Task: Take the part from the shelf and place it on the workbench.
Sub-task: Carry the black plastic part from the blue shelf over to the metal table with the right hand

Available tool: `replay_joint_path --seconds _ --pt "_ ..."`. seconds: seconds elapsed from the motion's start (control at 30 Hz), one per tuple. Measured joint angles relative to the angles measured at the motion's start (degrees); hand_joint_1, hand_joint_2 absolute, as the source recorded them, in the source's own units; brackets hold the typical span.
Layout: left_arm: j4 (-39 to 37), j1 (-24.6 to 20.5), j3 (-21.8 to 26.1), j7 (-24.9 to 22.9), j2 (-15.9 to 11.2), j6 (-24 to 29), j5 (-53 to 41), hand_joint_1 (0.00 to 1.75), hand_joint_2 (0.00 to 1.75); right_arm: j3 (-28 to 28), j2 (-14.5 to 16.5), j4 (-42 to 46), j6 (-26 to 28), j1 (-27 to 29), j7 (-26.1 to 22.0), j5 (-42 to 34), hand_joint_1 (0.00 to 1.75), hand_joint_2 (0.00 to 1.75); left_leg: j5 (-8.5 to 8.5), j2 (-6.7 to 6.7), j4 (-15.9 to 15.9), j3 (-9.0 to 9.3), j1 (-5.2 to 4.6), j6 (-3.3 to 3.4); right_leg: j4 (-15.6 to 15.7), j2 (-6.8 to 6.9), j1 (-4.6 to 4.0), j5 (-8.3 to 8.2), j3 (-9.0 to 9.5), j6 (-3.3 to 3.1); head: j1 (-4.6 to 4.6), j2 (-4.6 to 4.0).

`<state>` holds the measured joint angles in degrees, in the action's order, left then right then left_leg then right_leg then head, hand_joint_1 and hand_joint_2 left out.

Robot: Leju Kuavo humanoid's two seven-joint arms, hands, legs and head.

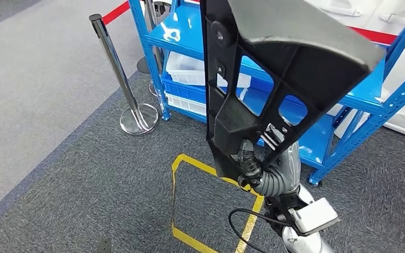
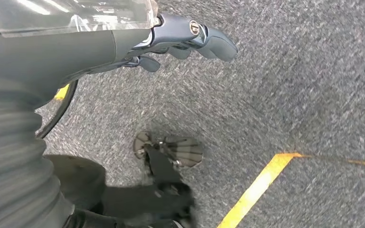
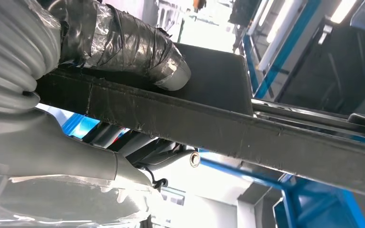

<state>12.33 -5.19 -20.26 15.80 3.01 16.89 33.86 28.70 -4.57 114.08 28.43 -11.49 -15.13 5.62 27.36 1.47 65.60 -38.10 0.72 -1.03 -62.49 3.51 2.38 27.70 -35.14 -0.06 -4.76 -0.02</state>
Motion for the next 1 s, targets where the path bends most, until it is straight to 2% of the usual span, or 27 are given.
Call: replay_joint_path --seconds 0.03,0.1,0.17,0.23,0.3,0.33,0.37,0.4,0.43,0.47,0.5,0.53,0.6,0.67,0.7,0.77,0.8,0.87,0.9,0.93,0.97,1.0 --pt "0.0 -0.1 0.0 0.0 0.0 0.0 0.0 0.0 1.75 0.0 0.0 0.0 0.0 0.0 0.0 -0.1 1.75 1.75 -0.94 0.87 -3.0 1.47 -0.29 0.25 0.2 0.4 -0.07 0.0 0.16 0.28 0.0 0.0" --pt "0.0 -0.2 0.0 0.0 0.0 0.0 0.1 0.0 1.75 0.0 0.0 0.0 0.0 0.0 -0.1 -0.4 1.75 1.75 -1.05 1.57 -5.4 2.34 -0.88 0.87 0.8 1.23 -0.31 -0.16 0.51 0.98 0.02 0.0" --pt "0.0 -0.1 0.0 0.0 0.0 0.1 0.2 0.0 1.75 0.0 0.0 0.0 -0.1 0.0 -0.3 -0.8 1.75 1.75 -1.47 0.45 -6.0 2.47 -0.78 1.71 1.3 1.82 -0.4 -0.18 0.95 1.79 0.09 0.0" --pt "0.0 0.1 0.0 0.0 0.1 0.1 0.3 0.0 1.75 0.0 0.0 -0.1 -0.1 -0.1 -0.4 -1.1 1.75 1.75 -1.96 -0.53 -7.0 3.05 -0.57 2.75 -0.2 0.23 -0.39 1.13 0.52 2.18 0.3 0.0" --pt "0.0 -0.1 0.0 0.0 0.0 0.1 0.3 0.0 1.75 0.0 0.0 -0.2 0.0 0.0 -0.6 -1.2 1.75 1.75 -2.2 -1.54 -7.4 3.34 -0.64 3.66 -6.3 -2.26 -0.5 4.26 -2.28 1.97 0.65 0.0" --pt "0.0 -0.2 0.0 0.0 0.0 0.2 0.3 0.0 1.75 0.0 0.0 -0.2 0.0 0.2 -0.7 -1.3 1.75 1.75 -2.19 -2.11 -7.4 3.33 -0.78 3.95 -10.0 -2.88 -0.66 5.7 -4.18 1.85 0.75 0.0" --pt "0.0 -0.2 0.0 -0.1 0.0 0.2 0.3 0.0 1.75 0.0 0.0 -0.4 0.1 0.4 -0.7 -1.5 1.75 1.75 -2.13 -2.83 -7.3 3.33 -0.94 4.07 -12.7 -3.18 -0.81 6.3 -5.68 1.78 0.81 0.0" --pt "0.0 -0.2 0.0 -0.2 0.0 0.2 0.2 0.0 1.75 0.0 0.0 -0.5 0.1 0.5 -0.8 -1.7 1.75 1.75 -2.03 -3.57 -7.1 3.34 -1.08 4.14 -13.6 -3.33 -0.96 5.8 -6.35 1.71 0.83 0.0" --pt "0.0 -0.1 0.0 -0.3 0.0 0.3 0.2 0.0 1.75 0.0 0.0 -0.5 0.1 0.7 -0.9 -1.9 1.75 1.75 -1.89 -4.35 -6.9 3.36 -1.18 4.16 -12.3 -3.47 -1.06 4.25 -6.0 1.6 0.83 0.01" --pt "0.0 -0.1 0.0 -0.4 0.0 0.3 0.2 0.0 1.75 0.0 0.0 -0.5 0.2 0.8 -1.0 -2.1 1.75 1.75 -1.68 -5.15 -6.5 3.36 -1.23 4.1 -9.2 -3.81 -1.12 2.01 -4.77 1.44 0.84 0.01" --pt "0.0 0.0 0.0 -0.5 0.0 0.3 0.2 0.0 1.75 0.0 0.0 -0.6 0.2 0.8 -1.1 -2.2 1.75 1.75 -1.42 -5.87 -6.1 3.24 -1.23 3.96 -5.7 -4.77 -1.13 0.27 -3.27 1.19 0.84 0.01" --pt "0.0 -0.1 0.0 -0.5 0.0 0.3 0.1 0.0 1.75 0.1 0.0 -0.6 0.2 0.8 -1.3 -2.2 1.75 1.75 -1.15 -6.56 -5.5 2.99 -1.3 3.75 -2.6 -5.85 -1.0 -0.81 -1.91 1.01 0.8 0.01" --pt "0.0 -0.1 0.0 -0.6 0.0 0.3 0.0 0.0 1.75 0.1 0.0 -0.6 0.2 1.0 -1.4 -2.3 1.75 1.75 -0.91 -7.64 -4.9 2.33 -1.22 3.21 0.1 -7.29 -0.96 -0.94 -0.71 0.72 0.82 0.0" --pt "0.0 0.1 -0.1 -0.7 -0.1 0.3 -0.1 0.0 1.75 0.1 0.0 -0.7 0.2 1.1 -1.4 -2.3 1.75 1.75 -0.93 -8.37 -4.9 1.98 -1.07 2.7 0.5 -6.56 -0.93 -0.91 -0.44 0.44 0.91 0.0" --pt "0.0 0.2 -0.1 -0.8 -0.2 0.3 -0.1 0.0 1.75 0.1 0.0 -0.7 0.2 1.1 -1.5 -2.3 1.75 1.75 -0.72 -7.8 -4.6 1.83 -1.16 2.36 0.7 -6.07 -0.79 -0.93 -0.21 0.24 0.87 0.0" --pt "0.0 0.2 -0.1 -1.0 -0.2 0.2 -0.2 0.0 1.75 0.1 0.0 -0.5 0.3 1.3 -1.5 -2.1 1.75 1.75 1.01 -5.05 -1.4 0.25 -1.14 1.44 1.2 -4.77 -0.43 -0.89 0.29 -0.23 0.41 0.0" --pt "0.0 0.1 -0.2 -1.1 -0.1 0.1 -0.4 0.0 1.75 0.1 0.0 -0.4 0.3 1.5 -1.4 -1.9 1.75 1.75 2.45 -3.5 1.7 -1.35 -0.98 0.91 1.2 -4.1 -0.41 -0.79 0.47 -0.38 0.18 0.0" --pt "0.0 0.0 -0.4 -1.5 -0.1 -0.1 -1.0 0.0 1.75 0.1 0.0 -0.1 0.3 1.8 -0.8 -1.2 1.75 1.75 4.73 -2.11 8.1 -4.95 -0.32 0.15 1.2 -2.7 -0.34 -0.55 0.64 -0.5 0.01 0.0" --pt "0.0 0.0 -0.5 -1.6 -0.1 -0.2 -1.3 0.0 1.75 0.1 0.0 0.1 0.2 1.8 -0.5 -1.0 1.75 1.75 4.61 -1.88 9.4 -5.82 -0.05 -0.08 1.2 -2.1 -0.27 -0.42 0.74 -0.43 -0.02 0.0" --pt "0.0 0.0 -0.6 -1.7 -0.1 -0.2 -1.5 0.0 1.75 0.1 0.0 0.2 0.1 1.9 -0.1 -0.8 1.75 1.75 3.38 -1.7 8.5 -5.57 0.17 -0.24 1.2 -1.53 -0.17 -0.27 0.9 -0.32 -0.03 0.0" --pt "0.0 0.1 -0.6 -1.6 -0.2 -0.2 -1.6 0.0 1.75 0.1 0.0 0.4 0.1 1.9 0.1 -0.7 1.75 1.75 1.33 -1.34 5.6 -4.21 0.31 -0.31 1.2 -0.99 -0.06 -0.09 1.16 -0.14 -0.03 0.0" --pt "0.0 0.1 -0.7 -1.5 -0.2 -0.2 -1.6 0.0 1.75 0.1 0.0 0.6 0.1 1.9 0.2 -0.6 1.75 1.75 -0.63 -0.42 1.6 -2.32 0.3 -0.31 1.3 -0.44 0.01 0.13 1.49 0.1 -0.03 0.0"
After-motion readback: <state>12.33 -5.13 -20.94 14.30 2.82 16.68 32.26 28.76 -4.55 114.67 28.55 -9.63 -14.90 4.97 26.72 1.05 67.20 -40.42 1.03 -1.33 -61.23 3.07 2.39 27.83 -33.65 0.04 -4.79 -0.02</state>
